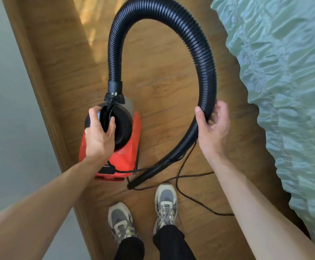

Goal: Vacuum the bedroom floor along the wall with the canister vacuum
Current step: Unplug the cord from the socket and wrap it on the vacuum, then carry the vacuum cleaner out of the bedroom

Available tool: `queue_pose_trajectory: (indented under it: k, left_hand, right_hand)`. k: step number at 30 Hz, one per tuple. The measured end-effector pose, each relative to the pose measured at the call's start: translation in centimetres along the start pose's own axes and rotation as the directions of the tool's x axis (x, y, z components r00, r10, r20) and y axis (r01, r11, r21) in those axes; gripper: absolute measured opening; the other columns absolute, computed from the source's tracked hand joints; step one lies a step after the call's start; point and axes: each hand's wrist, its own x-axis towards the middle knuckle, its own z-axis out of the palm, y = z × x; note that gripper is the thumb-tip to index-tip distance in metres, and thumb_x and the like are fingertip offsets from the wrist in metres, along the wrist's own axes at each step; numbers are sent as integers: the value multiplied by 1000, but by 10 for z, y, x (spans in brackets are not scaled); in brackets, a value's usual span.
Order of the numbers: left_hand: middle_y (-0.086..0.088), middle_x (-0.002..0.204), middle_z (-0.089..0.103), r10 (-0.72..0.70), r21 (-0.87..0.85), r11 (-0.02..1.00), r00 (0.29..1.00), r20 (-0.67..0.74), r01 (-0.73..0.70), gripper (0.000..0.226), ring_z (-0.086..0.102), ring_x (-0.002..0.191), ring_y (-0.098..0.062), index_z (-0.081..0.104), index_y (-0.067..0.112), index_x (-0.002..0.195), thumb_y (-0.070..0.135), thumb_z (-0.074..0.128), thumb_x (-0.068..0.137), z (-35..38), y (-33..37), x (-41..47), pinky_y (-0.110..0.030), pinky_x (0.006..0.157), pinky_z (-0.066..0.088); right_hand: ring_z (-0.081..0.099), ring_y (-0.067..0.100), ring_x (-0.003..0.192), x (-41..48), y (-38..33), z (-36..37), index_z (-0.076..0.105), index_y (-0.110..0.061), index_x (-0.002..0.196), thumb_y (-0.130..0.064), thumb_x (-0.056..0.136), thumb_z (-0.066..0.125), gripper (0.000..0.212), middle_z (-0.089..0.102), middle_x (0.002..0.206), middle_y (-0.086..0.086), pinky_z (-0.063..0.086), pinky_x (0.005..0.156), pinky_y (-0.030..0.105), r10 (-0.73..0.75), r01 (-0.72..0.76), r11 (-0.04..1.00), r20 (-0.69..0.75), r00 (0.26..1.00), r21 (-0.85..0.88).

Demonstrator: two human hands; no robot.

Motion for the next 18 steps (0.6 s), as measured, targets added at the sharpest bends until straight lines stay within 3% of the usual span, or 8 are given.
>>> queue_pose_trajectory:
  k: [3,6,9,11,16,18]
  left_hand:
    - [-7,98,60,-12,-18,1000,999,-39,12,24,60,89,-30,38,29,119,34,51,100,-31,48,1,-50,85,54]
    - [-3,97,59,28,-39,999,998,-61,-31,25,57,96,-34,39,29,120,32,52,99,-68,111,2,-44,85,50]
    - [-3,95,59,92,-58,994,992,-86,-97,29,57,88,-30,42,30,126,28,53,99,-111,186,-2,-35,80,46]
    - [-2,96,61,143,-66,987,985,-98,-150,27,57,88,-26,45,33,125,26,52,100,-140,238,-6,-33,79,44]
    - [3,98,63,271,-72,955,944,-185,-288,24,57,92,-20,55,26,122,19,54,99,-211,369,-19,-28,81,39]
    - [1,97,63,309,-77,939,922,-232,-334,23,56,90,-19,55,22,120,16,55,98,-238,420,-26,-25,80,37]
  right_hand:
    - [68,16,94,26,-67,-5,51,-41,115,-31,95,66,28,68,103,-9,59,82,40,-140,140,990,-8,990,6]
    - [68,15,87,50,-146,-20,49,-25,126,-30,95,66,35,68,96,-10,57,78,31,-245,243,969,-56,968,-30]
    - [67,16,77,73,-235,-47,46,-30,125,-35,94,66,37,67,86,-8,55,71,45,-326,324,945,-97,940,-36]
    - [66,15,75,90,-300,-69,47,-32,124,-36,94,66,35,66,83,-8,55,70,47,-379,378,925,-123,917,-32]
    - [53,8,56,119,-466,-129,55,-24,123,-28,94,67,31,55,67,-7,42,56,20,-514,531,847,-216,830,26]
    - [49,8,52,124,-523,-153,56,-24,121,-25,95,67,29,54,65,-3,38,52,17,-557,579,814,-229,798,41]
